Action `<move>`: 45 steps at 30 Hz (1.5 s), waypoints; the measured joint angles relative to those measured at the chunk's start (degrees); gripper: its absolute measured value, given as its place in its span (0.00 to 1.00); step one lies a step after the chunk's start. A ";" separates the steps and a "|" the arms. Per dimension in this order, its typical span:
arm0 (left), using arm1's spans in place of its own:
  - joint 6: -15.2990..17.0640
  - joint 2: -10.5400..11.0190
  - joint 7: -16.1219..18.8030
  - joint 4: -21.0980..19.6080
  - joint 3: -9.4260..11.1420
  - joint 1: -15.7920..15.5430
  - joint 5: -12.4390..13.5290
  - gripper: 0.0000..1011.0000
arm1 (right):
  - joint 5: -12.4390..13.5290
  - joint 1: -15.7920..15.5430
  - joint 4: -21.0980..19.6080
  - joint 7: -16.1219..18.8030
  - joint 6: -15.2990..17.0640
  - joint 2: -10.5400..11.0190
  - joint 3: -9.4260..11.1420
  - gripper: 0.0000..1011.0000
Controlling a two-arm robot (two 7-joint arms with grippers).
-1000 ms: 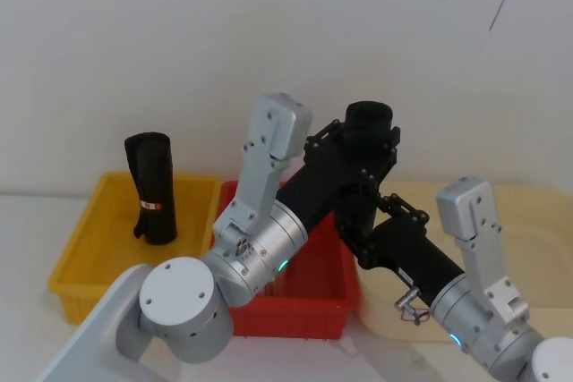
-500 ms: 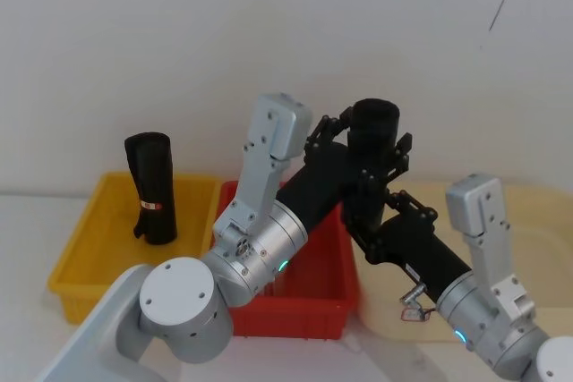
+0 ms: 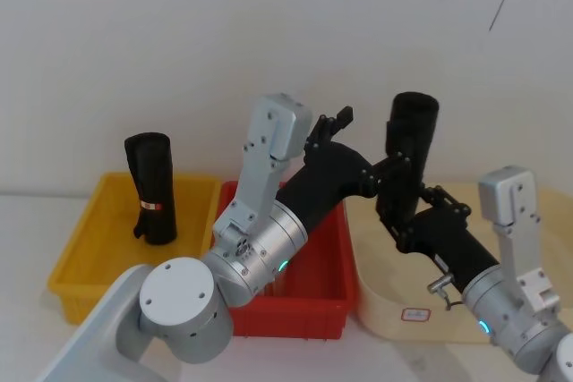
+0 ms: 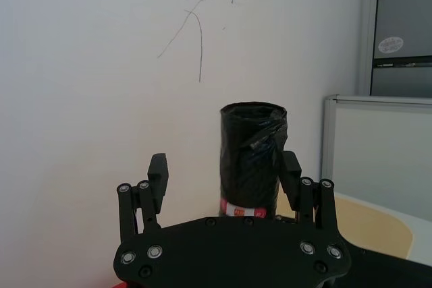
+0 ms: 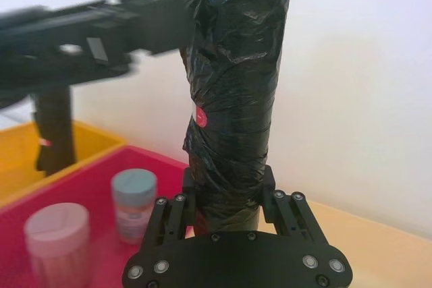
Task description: Pick up the garbage bag with the one hand and transfer it to the other hand.
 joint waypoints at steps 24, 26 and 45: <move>0.00 0.00 0.00 0.00 0.00 0.00 0.00 0.99 | -2.38 3.46 7.77 -8.84 2.48 -0.91 7.15 0.69; 0.00 0.00 0.01 0.00 0.00 0.00 0.00 0.99 | -2.50 3.51 7.92 -9.08 2.51 -0.95 7.37 0.72; 0.00 0.00 0.01 0.00 0.00 0.00 0.00 0.99 | -2.28 1.56 0.39 -7.67 1.30 -1.58 8.41 0.99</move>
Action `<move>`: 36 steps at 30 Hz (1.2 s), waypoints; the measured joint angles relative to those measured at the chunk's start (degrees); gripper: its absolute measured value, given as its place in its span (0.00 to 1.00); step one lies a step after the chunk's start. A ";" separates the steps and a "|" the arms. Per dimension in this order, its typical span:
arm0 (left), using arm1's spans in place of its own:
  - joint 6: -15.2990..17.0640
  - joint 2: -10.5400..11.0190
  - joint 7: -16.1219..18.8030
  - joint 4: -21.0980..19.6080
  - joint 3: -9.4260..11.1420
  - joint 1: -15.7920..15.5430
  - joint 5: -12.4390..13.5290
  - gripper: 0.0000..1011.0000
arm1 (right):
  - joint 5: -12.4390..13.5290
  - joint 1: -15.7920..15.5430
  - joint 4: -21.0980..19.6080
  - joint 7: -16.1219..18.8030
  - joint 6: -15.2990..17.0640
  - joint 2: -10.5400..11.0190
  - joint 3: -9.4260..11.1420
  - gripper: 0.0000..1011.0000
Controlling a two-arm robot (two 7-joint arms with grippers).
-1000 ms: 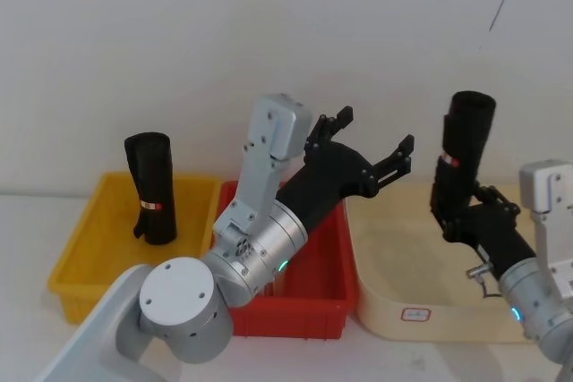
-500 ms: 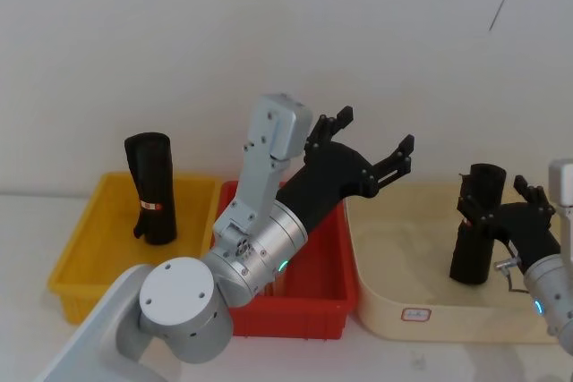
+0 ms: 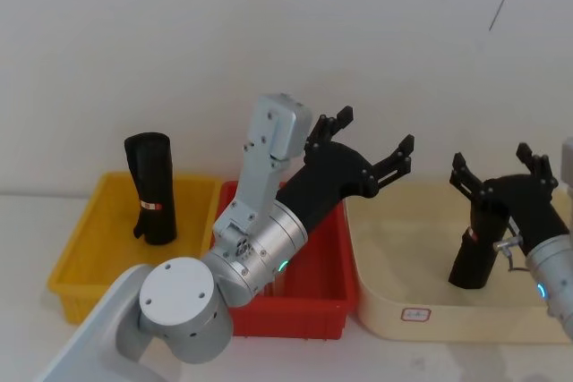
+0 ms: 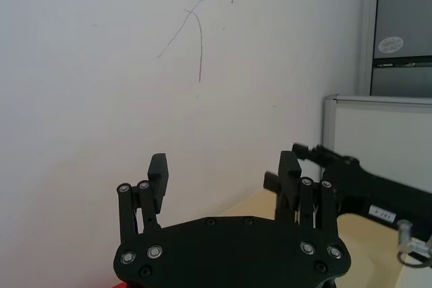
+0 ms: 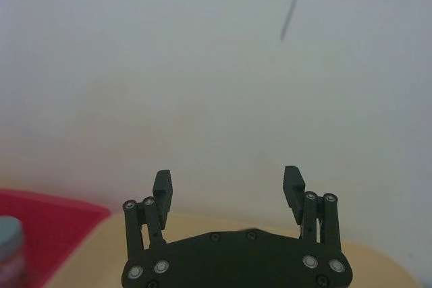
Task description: Pick up the garbage bag with the one hand and transfer it to the other hand.
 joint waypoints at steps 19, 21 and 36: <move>-1.06 0.41 3.39 -1.80 -1.21 1.67 2.22 0.99 | 3.19 -3.39 -11.32 5.64 1.80 -0.03 -3.48 0.99; -1.30 0.56 4.02 -2.21 -1.44 2.01 2.84 0.99 | 3.27 -3.48 -11.47 5.79 1.96 -0.02 -3.62 0.99; -1.38 3.75 11.44 -9.42 -4.95 7.42 9.12 0.99 | 3.88 -3.73 -11.69 7.26 4.14 0.15 -6.71 0.99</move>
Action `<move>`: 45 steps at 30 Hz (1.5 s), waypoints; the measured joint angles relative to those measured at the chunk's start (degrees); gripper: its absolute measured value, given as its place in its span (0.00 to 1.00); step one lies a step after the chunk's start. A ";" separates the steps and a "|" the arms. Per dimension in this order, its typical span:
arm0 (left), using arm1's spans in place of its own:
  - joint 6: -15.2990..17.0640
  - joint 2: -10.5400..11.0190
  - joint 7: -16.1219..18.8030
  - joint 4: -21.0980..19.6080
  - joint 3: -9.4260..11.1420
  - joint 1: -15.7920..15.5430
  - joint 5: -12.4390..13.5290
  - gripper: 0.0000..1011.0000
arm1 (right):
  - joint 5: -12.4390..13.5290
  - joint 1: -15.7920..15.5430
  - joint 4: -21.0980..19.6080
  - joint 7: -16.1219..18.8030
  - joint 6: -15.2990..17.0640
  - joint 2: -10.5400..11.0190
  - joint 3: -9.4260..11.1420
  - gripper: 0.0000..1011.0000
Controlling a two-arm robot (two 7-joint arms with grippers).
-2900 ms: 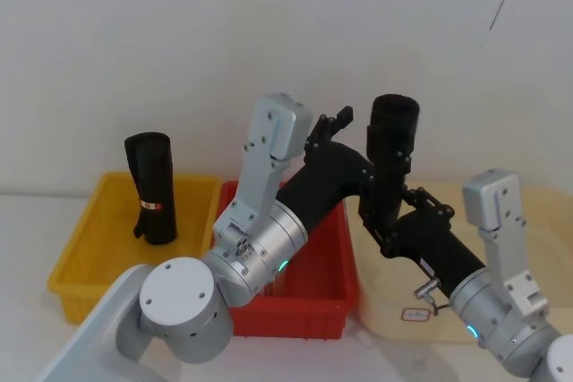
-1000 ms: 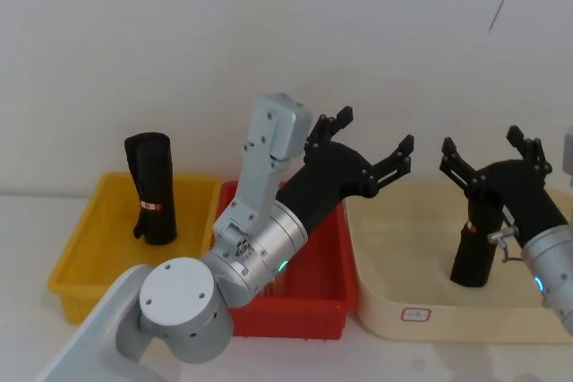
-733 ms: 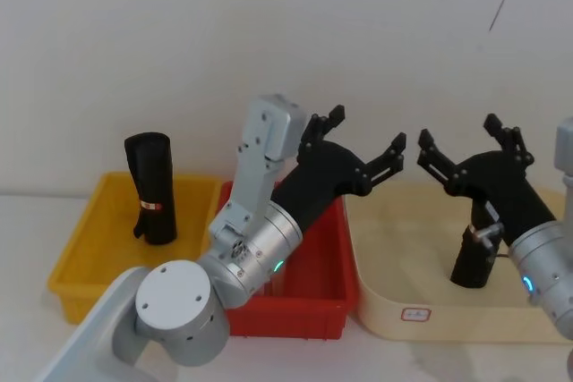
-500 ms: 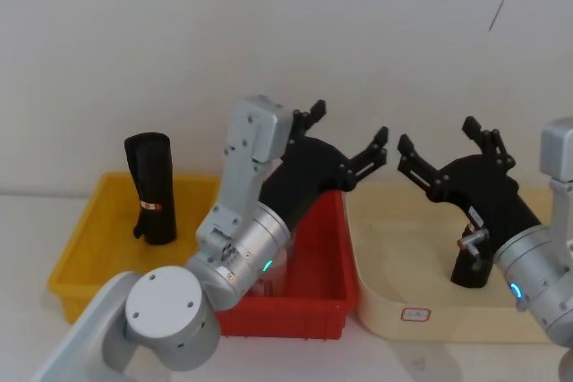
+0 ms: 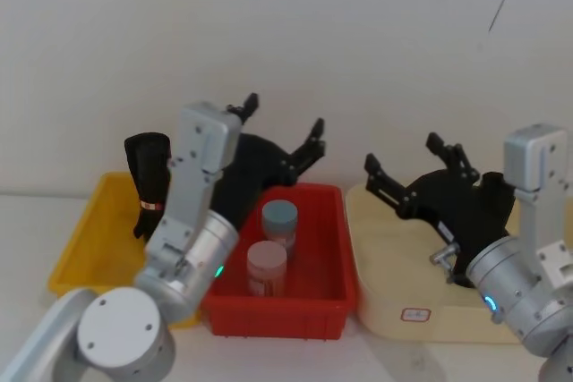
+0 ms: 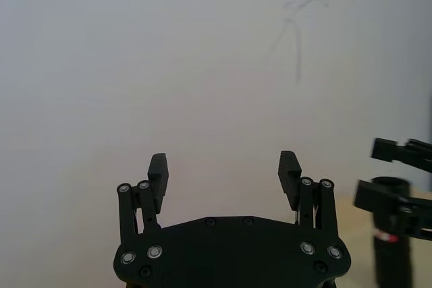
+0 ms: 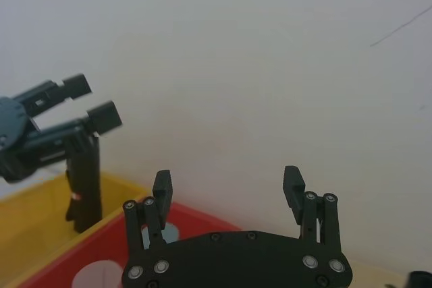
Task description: Pick up the garbage bag with the one hand and transfer it to the other hand.
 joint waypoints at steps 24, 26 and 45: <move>4.14 3.58 6.80 -10.79 -5.50 8.58 5.43 0.99 | 0.14 4.19 6.12 6.55 2.42 -0.26 -9.50 0.99; 4.37 3.67 6.98 -11.19 -5.71 8.90 5.60 0.99 | -0.08 4.59 6.61 7.29 2.80 -0.16 -10.52 0.99; 5.22 4.00 7.76 -12.75 -6.50 10.07 6.27 0.99 | -1.66 7.22 9.81 10.38 5.69 1.58 -15.62 0.99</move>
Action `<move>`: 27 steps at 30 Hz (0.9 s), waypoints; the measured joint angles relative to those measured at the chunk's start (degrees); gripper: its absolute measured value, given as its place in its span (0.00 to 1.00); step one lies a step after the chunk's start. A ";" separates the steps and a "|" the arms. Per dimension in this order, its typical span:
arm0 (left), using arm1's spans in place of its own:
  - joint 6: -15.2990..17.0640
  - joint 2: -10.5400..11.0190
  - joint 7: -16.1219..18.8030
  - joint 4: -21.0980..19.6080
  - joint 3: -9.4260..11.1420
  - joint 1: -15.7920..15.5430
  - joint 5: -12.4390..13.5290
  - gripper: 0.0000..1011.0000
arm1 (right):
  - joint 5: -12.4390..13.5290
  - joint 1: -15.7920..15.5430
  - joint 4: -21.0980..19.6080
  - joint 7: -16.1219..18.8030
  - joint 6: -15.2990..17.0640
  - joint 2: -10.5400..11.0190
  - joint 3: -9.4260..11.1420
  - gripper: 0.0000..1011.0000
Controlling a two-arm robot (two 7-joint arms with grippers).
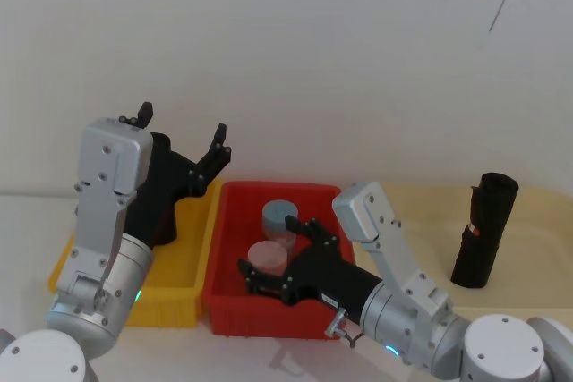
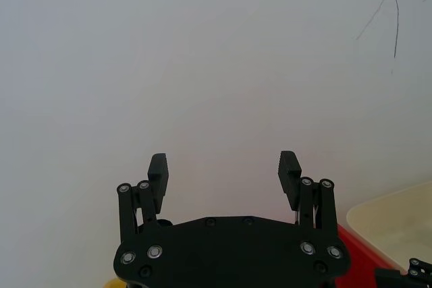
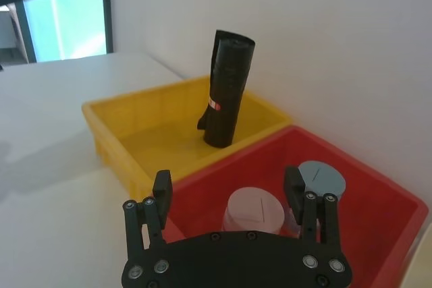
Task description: Pick up the garbage bag with the one hand and transfer it to the other hand.
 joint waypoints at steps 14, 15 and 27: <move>0.15 0.07 0.12 -0.28 -0.13 0.22 0.12 0.99 | -0.01 0.84 3.05 -0.64 0.22 0.68 -0.25 0.99; 0.15 0.08 0.13 -0.29 -0.13 0.22 0.13 0.99 | 0.01 0.93 3.60 -0.77 0.21 0.75 -0.28 0.99; 0.19 0.08 0.18 -0.36 -0.18 0.28 0.18 0.99 | 0.26 1.70 6.18 -1.20 0.21 0.56 -0.30 0.99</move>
